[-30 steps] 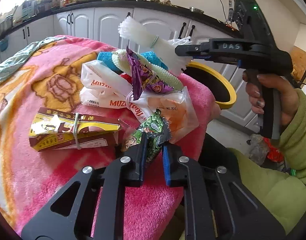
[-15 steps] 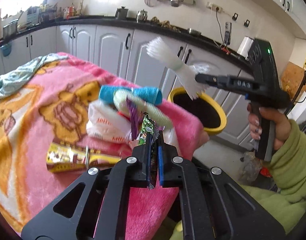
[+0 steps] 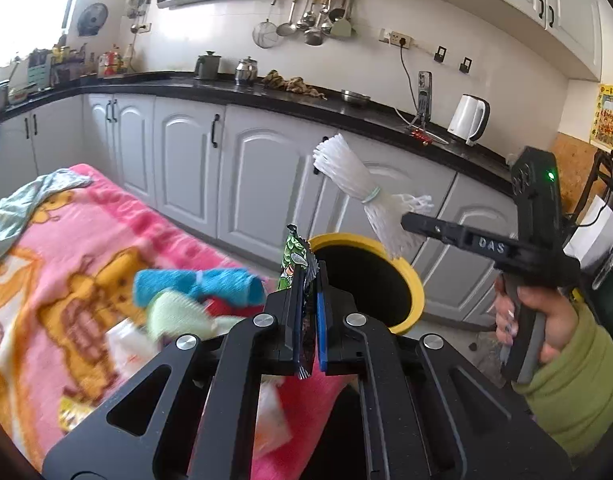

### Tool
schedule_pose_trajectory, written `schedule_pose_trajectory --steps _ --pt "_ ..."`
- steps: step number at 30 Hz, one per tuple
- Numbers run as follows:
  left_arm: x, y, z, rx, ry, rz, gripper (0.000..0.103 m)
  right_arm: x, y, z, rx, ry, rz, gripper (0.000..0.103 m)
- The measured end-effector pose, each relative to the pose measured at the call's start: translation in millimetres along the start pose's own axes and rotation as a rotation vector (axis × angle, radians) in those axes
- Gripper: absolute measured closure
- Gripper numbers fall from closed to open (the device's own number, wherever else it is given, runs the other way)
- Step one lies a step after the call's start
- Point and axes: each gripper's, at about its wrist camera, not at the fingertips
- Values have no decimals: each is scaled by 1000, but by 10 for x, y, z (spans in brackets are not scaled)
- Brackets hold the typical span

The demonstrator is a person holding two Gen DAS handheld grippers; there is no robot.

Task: Collect trash
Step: 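Carry the green packet and white mesh net over the bin and release both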

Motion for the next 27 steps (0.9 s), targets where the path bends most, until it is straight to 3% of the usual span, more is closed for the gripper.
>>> schedule_pose_trajectory --steps 15,27 --pt "405 -497 -680 -69 5 -7 101 -57 -558 301 -178 -71 -54 88" --pt "467 -718 -1367 -96 64 19 101 -218 -978 218 -257 -37 -148 88"
Point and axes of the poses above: each gripper's, at about its wrist camera, not at the fingertips, and z roughly against the way its jaws point, y to its left, x to its top, and after that the axes turned 5 degrees about y, right-handed
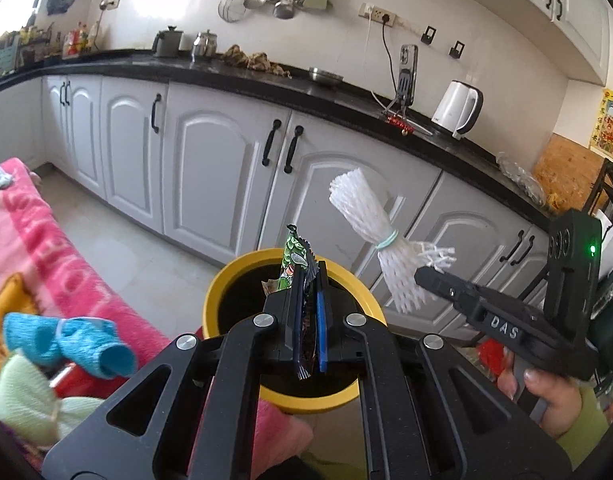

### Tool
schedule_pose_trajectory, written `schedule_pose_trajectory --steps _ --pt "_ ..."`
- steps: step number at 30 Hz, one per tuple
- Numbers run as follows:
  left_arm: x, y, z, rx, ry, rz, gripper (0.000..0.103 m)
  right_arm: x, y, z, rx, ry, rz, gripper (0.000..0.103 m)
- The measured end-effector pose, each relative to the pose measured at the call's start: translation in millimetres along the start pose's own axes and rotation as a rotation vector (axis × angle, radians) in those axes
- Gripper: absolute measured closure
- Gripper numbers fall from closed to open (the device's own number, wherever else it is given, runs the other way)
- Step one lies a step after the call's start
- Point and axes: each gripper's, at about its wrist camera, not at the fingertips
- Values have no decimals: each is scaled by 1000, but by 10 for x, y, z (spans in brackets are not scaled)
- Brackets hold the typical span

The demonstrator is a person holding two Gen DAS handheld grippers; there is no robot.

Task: Collect trash
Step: 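Carry the green packet and white mesh net over the bin and release both, then move both open tools back from the bin toward the blanket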

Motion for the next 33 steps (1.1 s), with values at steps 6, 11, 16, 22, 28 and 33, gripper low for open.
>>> schedule_pose_trajectory --steps 6,11,16,22,28,33 --pt "0 -10 -349 6 54 13 101 -71 -157 -168 -18 38 -38 87" --pt "-8 23 -598 19 96 22 100 -133 -244 -321 -16 67 -66 82" --pt "-22 66 -740 44 125 36 84 -180 -319 -396 -45 67 -94 56" --pt "-37 168 -651 89 113 64 44 -165 -372 -306 -77 40 -98 47" --pt "2 241 -357 112 59 84 11 -143 -287 -120 -102 -16 -64 34" --pt "35 286 -67 122 11 99 11 -105 -110 11 -92 -54 -27 25"
Point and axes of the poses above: each gripper's, at about its wrist camera, not at the fingertips, and z roughly against the way its jaws point, y to its left, x to its top, and after that the axes turned 5 degrees about y, right-handed
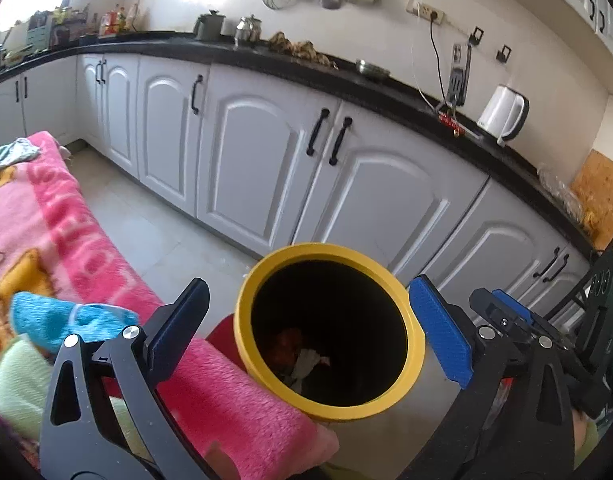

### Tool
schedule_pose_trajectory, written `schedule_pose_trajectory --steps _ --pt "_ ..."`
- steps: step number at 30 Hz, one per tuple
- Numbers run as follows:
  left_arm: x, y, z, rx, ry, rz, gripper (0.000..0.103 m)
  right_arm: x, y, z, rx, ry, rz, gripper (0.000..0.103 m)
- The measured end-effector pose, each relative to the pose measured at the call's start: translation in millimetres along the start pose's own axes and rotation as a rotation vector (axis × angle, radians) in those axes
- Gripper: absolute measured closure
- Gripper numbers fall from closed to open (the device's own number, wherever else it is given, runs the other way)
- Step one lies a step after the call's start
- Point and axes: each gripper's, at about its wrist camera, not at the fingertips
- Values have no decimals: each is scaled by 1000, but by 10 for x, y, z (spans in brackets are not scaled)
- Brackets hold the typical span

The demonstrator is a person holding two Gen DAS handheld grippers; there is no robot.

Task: Collect trash
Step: 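Move both open tools back from the bin toward the blanket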

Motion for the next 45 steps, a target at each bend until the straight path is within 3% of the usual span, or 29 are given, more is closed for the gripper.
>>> schedule_pose_trajectory --steps 16,26,45 --pt "-60 278 839 41 -151 23 11 121 607 362 86 -71 111 16" --pt "-176 552 1188 86 -204 56 11 68 1018 448 141 -74 191 15" --pt "-526 1441 1755 237 -226 178 11 -382 1932 319 295 43 361 13"
Point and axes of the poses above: each gripper's, at about its wrist camera, not at the fingertips, and z roughly against the way its jaws point, y to its left, x to its top, and after that the axes turned 5 degrees about y, right-handed
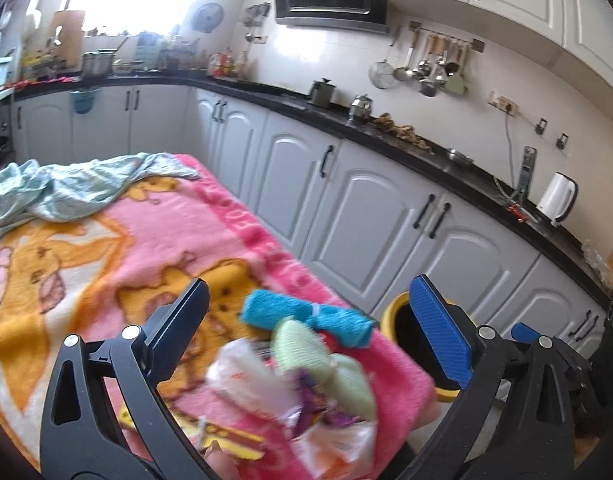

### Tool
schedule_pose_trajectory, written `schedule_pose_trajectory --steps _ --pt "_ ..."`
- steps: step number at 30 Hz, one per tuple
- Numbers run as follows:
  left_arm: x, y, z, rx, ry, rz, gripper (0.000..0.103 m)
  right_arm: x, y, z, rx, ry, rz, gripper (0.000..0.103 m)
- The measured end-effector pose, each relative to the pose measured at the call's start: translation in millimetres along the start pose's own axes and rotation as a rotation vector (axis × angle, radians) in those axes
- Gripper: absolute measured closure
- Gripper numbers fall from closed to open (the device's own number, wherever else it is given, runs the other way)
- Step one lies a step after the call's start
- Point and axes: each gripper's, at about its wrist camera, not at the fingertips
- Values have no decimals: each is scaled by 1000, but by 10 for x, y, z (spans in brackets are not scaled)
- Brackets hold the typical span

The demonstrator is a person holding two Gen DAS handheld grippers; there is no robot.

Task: Collect trash
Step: 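Move both open tools back from the bin toward the blanket, then grasp the yellow snack box with the left tool while the right tool grasps the white paper bag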

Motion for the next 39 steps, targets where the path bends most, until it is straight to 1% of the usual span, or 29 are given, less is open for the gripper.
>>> schedule_pose_trajectory --steps 7,10,15,18,20,22,24,26,30,32,34,37,38,39 --pt "-210 423 29 88 58 16 11 -200 416 -185 78 85 78 13" --pt "-279 625 27 113 89 52 11 -285 536 -268 100 125 106 13" --pt "-430 904 27 133 142 87 11 -413 713 -399 139 186 132 13" --pt "-560 1109 -18 123 197 152 11 -467 750 -494 160 225 125 13" --pt "-624 1197 -36 119 217 185 11 -505 763 -540 174 244 119 14" --pt "-703 1315 -78 86 249 248 11 -532 769 -606 184 267 108 21" --pt "-778 1404 -138 58 281 299 11 -540 736 -657 194 284 89 24" --pt "-836 1446 -196 44 302 326 11 -554 714 -696 203 298 71 27" --pt "-921 1500 -335 -11 331 379 11 -563 712 -729 214 315 68 38" --pt "-934 1496 -377 -20 328 381 11 -570 725 -745 217 322 73 46" --pt "-933 1456 -400 -15 324 361 11 -590 738 -755 224 332 83 58" --pt "-941 1404 -399 2 326 349 12 -593 752 -762 226 334 96 64" --pt "-946 1400 -397 8 326 342 14 -591 753 -754 227 332 98 64" --pt "-952 1378 -400 30 330 328 21 -589 748 -750 229 332 97 66"
Point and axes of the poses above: each gripper's, at about its wrist camera, not at the fingertips, and z roughly against the way its jaws point, y to its left, x to its top, and after that the axes turned 5 degrees about y, right-handed
